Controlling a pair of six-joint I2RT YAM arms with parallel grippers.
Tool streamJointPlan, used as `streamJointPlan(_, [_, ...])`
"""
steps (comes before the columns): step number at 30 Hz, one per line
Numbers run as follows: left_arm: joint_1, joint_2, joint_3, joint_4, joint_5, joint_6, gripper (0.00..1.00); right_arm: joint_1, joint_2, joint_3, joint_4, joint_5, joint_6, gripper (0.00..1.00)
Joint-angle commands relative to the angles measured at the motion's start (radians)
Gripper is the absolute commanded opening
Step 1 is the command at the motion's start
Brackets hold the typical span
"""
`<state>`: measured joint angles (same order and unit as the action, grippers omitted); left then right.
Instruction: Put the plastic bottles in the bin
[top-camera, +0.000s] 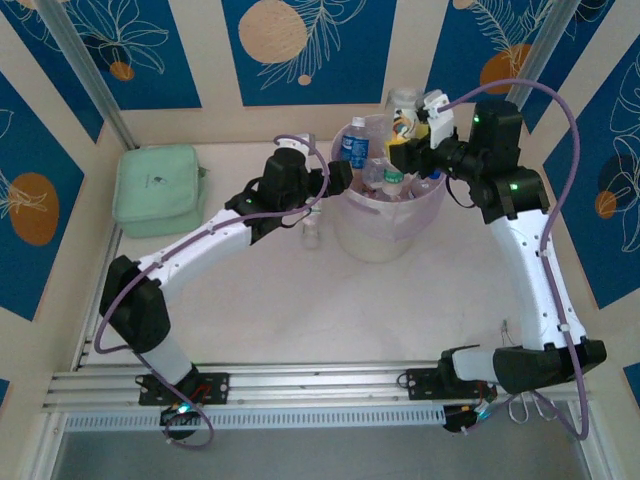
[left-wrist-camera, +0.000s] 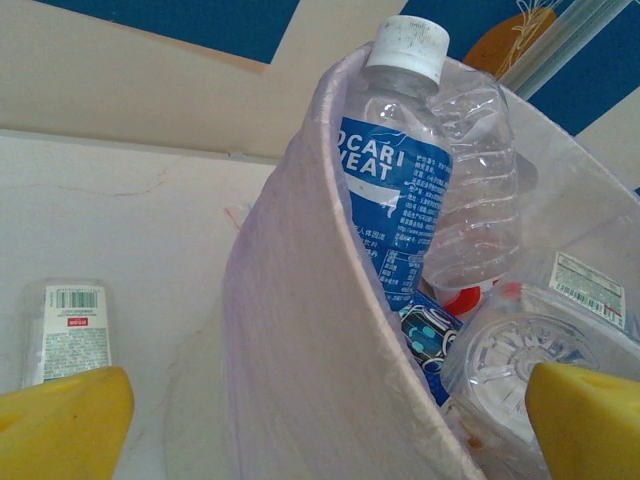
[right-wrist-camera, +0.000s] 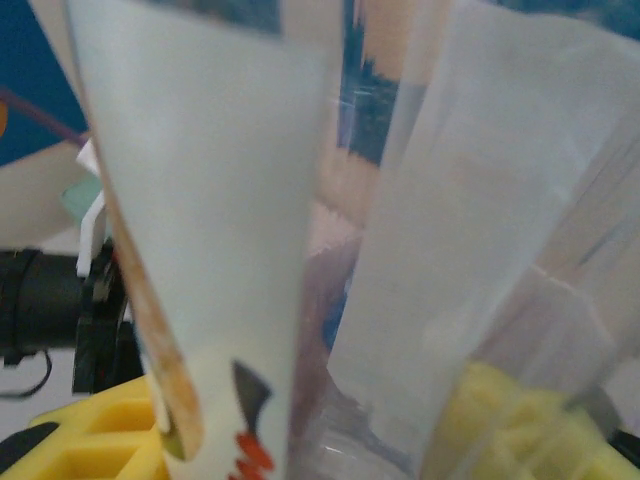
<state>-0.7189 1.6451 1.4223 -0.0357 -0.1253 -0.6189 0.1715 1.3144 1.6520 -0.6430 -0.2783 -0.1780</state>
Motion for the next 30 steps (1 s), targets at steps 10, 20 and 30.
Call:
streamJointPlan(10, [-0.008,-0.031,0.005,-0.085,-0.059,0.044,1.0,0.024,0.186,0.081,-0.299,0.115,-0.302,0.27])
streamJointPlan(20, [-0.006,-0.053,-0.004,-0.084,-0.065,0.046,1.0,0.071,0.367,0.217,-0.555,0.075,-0.385,0.31])
streamJointPlan(30, [0.002,-0.149,-0.057,-0.1,-0.1,0.067,1.0,0.081,0.418,0.345,-0.619,0.028,-0.307,0.73])
